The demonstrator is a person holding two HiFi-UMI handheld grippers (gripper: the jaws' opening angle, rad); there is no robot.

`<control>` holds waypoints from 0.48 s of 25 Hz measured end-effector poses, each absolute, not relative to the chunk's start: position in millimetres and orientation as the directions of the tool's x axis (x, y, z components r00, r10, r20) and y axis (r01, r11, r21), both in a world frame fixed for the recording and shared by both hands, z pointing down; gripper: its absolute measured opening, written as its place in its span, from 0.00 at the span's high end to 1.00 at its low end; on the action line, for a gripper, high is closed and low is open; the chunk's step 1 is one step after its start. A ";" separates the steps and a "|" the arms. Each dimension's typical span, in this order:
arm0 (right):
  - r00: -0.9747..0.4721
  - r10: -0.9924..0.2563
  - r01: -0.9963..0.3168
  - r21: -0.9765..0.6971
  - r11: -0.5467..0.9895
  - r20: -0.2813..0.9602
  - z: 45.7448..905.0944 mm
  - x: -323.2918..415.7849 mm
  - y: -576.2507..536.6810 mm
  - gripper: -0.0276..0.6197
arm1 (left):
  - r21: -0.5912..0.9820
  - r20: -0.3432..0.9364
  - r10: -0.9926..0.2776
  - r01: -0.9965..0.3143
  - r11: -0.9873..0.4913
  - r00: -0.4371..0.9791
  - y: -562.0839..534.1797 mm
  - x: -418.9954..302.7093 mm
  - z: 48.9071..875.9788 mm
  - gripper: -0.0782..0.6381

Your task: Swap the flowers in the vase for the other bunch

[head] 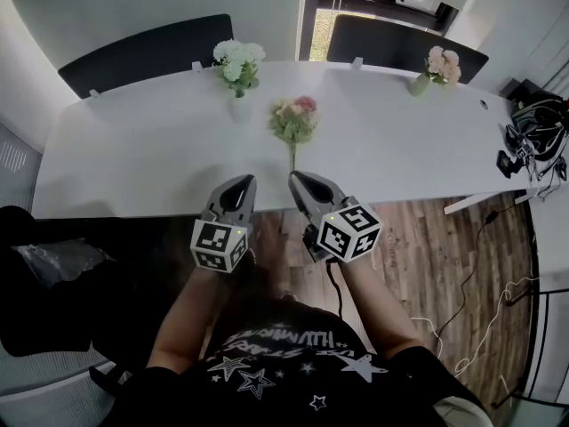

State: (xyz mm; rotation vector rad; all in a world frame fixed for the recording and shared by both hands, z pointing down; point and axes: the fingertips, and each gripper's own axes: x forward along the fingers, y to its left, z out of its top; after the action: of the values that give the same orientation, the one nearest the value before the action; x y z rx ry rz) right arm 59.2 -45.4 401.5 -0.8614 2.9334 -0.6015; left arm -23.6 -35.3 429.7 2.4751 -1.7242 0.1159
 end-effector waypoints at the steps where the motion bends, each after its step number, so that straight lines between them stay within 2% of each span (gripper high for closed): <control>1: -0.850 -0.521 -0.510 -0.375 0.774 0.081 402.6 61.8 -39.6 0.95 | 0.050 0.132 -0.930 -0.939 -0.340 0.344 -27.6 -19.3 428.3 0.88; 12: -0.860 -0.511 -0.475 -0.352 0.807 -0.010 381.0 71.2 13.9 0.95 | 0.049 0.108 -0.961 -0.967 -0.250 0.253 43.7 -22.7 407.5 0.88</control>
State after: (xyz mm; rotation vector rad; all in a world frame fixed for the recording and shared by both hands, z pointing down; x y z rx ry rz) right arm 71.2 13.9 381.0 -0.7898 2.8860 -0.5200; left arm -22.7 43.7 407.5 2.4023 -1.8561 0.0847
